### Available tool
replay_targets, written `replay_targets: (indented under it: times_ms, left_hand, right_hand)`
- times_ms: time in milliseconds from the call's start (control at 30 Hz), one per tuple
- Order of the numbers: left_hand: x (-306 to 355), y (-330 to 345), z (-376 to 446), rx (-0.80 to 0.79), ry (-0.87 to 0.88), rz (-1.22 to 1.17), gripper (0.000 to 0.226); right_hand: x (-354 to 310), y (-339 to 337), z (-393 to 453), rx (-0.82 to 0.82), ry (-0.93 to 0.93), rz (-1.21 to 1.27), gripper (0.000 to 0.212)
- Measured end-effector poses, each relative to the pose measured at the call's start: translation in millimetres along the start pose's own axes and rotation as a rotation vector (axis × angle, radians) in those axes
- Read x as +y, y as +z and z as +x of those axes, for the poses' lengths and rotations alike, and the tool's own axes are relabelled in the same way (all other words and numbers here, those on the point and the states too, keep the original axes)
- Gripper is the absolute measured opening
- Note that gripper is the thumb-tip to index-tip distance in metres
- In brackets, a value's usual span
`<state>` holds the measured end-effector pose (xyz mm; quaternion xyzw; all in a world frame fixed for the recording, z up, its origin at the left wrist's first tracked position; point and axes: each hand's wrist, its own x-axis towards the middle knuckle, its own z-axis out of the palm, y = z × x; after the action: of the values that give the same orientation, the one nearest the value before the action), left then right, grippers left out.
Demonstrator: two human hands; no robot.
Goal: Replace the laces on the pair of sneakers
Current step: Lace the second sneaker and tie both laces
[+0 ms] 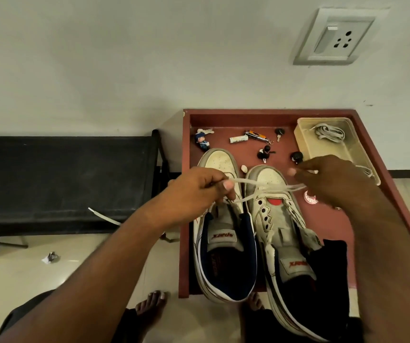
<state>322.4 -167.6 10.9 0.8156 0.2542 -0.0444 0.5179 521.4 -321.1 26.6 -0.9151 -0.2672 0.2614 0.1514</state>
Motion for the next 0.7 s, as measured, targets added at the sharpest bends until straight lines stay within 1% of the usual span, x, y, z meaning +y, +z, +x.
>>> replay_targets:
  times_ms: [33,67,100,167,200,233,333,400,433,500,533,600,633,700]
  left_hand:
    - [-0.8,3.9,1.0,0.005,-0.009,0.043,0.028]
    - [-0.7,6.5,1.4,0.014,-0.015,0.07,0.027]
    - [-0.8,7.8,1.6,0.027,-0.014,0.083,0.027]
    - [0.1,7.1,1.2,0.045,-0.019,0.098,0.029]
    - [-0.3,6.1,1.1,0.052,-0.027,0.119,0.028]
    - [-0.9,4.8,0.7,0.062,-0.047,0.153,0.026]
    - [-2.0,2.2,-0.8,0.099,-0.149,0.249,0.015]
    - [6.0,6.4,-5.4,0.105,-0.221,0.403,0.007]
    - [10.6,11.8,-7.7,0.112,-0.24,0.495,0.007]
    - [18.3,26.9,-10.9,0.124,-0.236,0.691,0.022]
    - [20.2,35.6,-11.6,0.125,-0.227,0.794,0.03]
    - [19.5,48.3,-10.5,0.13,-0.229,0.946,0.044]
    - [18.3,52.1,-8.7,0.125,-0.241,0.994,0.042]
    - [16.1,54.7,-4.0,0.132,-0.27,1.056,0.031]
  right_hand:
    - [-6.1,2.0,-3.2,-0.016,-0.081,-0.028,0.031]
    - [-15.3,4.4,-6.7,-0.061,-0.168,0.072,0.028]
    - [-27.0,7.3,-11.5,-0.158,-0.235,0.21,0.024]
    - [-44.2,19.4,-16.8,-0.385,-0.296,0.408,0.027]
    - [-47.3,25.7,-16.9,-0.457,-0.304,0.47,0.03]
    - [-48.0,32.0,-15.8,-0.483,-0.299,0.508,0.03]
    - [-44.4,37.0,-10.9,-0.403,-0.253,0.451,0.018]
    - [-39.0,34.6,-6.3,-0.255,-0.192,0.408,0.012]
    - [-37.2,33.4,-4.6,-0.163,-0.174,0.42,0.01]
    - [-37.5,33.4,-2.3,-0.028,-0.185,0.5,0.006]
    - [-40.1,34.3,-3.4,0.002,-0.192,0.549,0.004]
    - [-45.4,39.1,-4.9,0.017,-0.188,0.609,0.008]
    - [-47.5,41.7,-6.2,0.004,-0.178,0.629,0.009]
    - [-50.5,46.1,-7.5,-0.032,-0.161,0.645,0.008]
